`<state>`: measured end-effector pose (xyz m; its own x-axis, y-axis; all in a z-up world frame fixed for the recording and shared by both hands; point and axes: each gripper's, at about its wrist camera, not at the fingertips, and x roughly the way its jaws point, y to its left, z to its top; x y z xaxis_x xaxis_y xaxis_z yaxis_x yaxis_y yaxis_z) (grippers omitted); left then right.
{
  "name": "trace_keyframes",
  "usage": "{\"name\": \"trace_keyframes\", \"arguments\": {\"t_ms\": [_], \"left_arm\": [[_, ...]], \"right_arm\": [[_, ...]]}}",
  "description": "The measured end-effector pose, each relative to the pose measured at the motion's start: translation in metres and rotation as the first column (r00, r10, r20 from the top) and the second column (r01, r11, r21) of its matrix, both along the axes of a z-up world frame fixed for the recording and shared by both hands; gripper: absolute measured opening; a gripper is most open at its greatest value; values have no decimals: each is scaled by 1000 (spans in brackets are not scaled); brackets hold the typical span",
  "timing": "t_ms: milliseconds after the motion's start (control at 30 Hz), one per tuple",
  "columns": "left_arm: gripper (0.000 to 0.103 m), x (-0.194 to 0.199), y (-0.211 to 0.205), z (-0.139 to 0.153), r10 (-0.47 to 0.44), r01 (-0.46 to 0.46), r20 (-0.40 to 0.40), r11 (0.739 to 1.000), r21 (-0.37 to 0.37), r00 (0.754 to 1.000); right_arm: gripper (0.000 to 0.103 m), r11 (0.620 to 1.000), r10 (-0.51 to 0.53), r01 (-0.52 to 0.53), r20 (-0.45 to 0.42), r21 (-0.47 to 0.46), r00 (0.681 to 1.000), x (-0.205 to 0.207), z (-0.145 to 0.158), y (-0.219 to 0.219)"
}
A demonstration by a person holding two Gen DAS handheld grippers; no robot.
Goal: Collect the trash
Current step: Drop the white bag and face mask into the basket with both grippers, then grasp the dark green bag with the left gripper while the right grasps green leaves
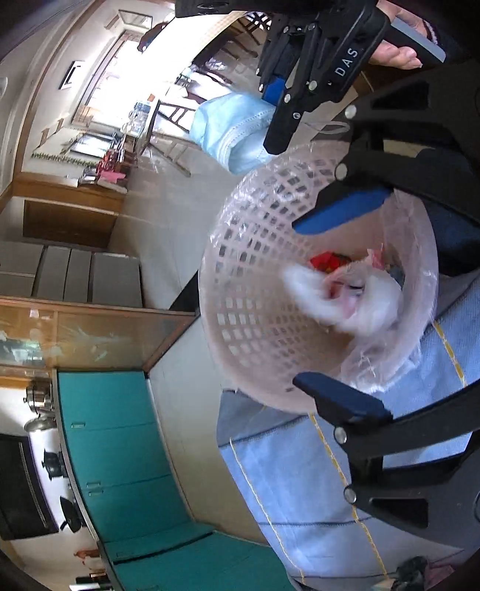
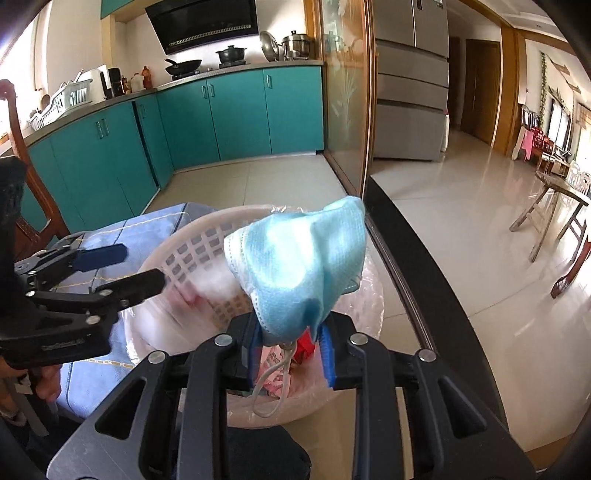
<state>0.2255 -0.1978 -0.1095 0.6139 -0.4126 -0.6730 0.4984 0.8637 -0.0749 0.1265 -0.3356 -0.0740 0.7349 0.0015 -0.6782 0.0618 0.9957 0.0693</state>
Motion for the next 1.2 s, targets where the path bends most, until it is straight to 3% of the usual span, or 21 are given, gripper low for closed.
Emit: {"name": "trace_keyframes", "arguments": {"t_ms": [67, 133, 267, 367, 567, 667, 733, 833, 900, 933, 1000, 1100, 1200], "left_arm": [[81, 3, 11, 0, 39, -39, 0, 999, 17, 999], [81, 3, 28, 0, 94, -94, -6, 995, 29, 996], [81, 5, 70, -4, 223, -221, -20, 974, 55, 975], [81, -5, 112, -9, 331, -330, 0, 940, 89, 944], [77, -24, 211, -23, 557, -550, 6, 819, 160, 831], [77, -19, 250, -21, 642, -642, 78, 736, 214, 762], [77, -10, 263, -24, 663, -662, 104, 697, 275, 741], [77, 4, 280, -33, 692, -680, 85, 667, 305, 717], [74, 11, 291, -42, 696, -675, 48, 674, 300, 717], [62, 12, 294, -45, 695, -671, 34, 678, 300, 718], [54, 15, 292, -48, 689, -665, 41, 680, 309, 724], [33, 10, 294, -45, 671, -654, 46, 702, 282, 740], [30, -2, 302, -41, 649, -636, 8, 743, 210, 761]], "right_arm": [[41, 1000, 0, 0, -4, 5, 1000, 4, -2, 3], [58, 1000, -1, 1, -1, 6, 1000, 4, -3, 5], [65, 1000, 14, -14, -6, 4, 1000, 9, -4, 15], [66, 998, 57, -57, -4, 36, 998, 13, -2, 29], [65, 975, 223, -222, -25, 16, 975, 32, -8, 99], [65, 953, 301, -301, -29, 28, 953, 38, -7, 135], [65, 938, 345, -344, -27, 31, 938, 40, -4, 156], [65, 917, 398, -397, -34, 35, 917, 41, -2, 181], [65, 906, 422, -420, -52, 45, 905, 42, -5, 194], [65, 902, 432, -429, -61, 51, 900, 44, -8, 199], [65, 892, 451, -445, -86, 76, 888, 50, -15, 209], [65, 886, 460, -447, -121, 122, 880, 64, -25, 222], [65, 884, 465, -451, -153, 120, 872, 77, -38, 241]]}}
